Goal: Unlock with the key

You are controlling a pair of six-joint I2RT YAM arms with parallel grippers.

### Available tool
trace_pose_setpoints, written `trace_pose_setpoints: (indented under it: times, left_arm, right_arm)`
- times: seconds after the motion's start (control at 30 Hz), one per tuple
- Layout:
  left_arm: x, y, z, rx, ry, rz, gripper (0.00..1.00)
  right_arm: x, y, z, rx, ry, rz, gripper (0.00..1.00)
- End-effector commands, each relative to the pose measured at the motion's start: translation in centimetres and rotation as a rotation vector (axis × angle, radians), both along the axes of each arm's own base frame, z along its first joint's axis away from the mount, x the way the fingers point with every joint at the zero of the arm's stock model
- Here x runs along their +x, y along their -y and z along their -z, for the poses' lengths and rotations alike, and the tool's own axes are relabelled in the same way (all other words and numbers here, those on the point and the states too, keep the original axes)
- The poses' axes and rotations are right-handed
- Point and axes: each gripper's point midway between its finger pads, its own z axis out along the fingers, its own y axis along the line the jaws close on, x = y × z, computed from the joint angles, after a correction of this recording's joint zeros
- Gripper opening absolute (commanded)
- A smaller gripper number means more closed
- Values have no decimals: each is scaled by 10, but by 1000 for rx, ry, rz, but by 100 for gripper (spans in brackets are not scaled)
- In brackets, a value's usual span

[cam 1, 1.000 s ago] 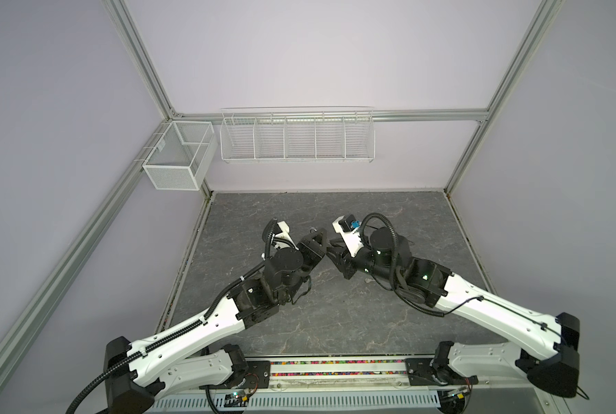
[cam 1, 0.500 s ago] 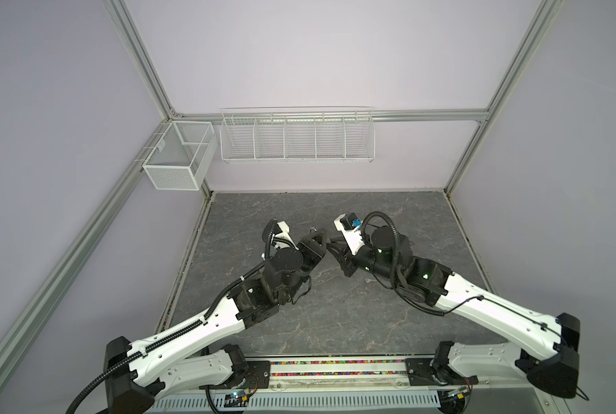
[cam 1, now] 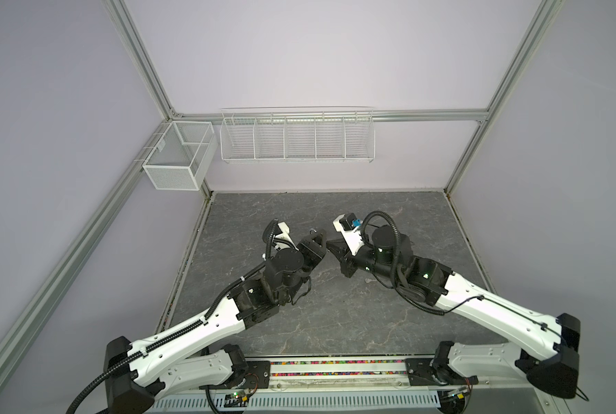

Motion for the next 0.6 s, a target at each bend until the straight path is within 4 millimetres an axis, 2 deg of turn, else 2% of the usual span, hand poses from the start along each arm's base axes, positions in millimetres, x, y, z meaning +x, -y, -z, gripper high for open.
trace_pose_setpoints:
  times: [0.0, 0.27, 0.43, 0.57]
  left_arm:
    - [0, -5, -16, -58, 24, -18, 0]
    - [-5, 3, -20, -128, -5, 32, 0]
    - [-11, 15, -16, -179, -72, 91, 0]
    - [-17, 28, -15, -200, -112, 154, 0]
  right_arm:
    - [-1, 10, 8, -26, -27, 12, 9]
    - [-3, 5, 6, 1, -32, -15, 6]
    - [-1, 7, -14, 97, 18, 7, 7]
    - [1, 1, -28, 153, 42, -4, 6]
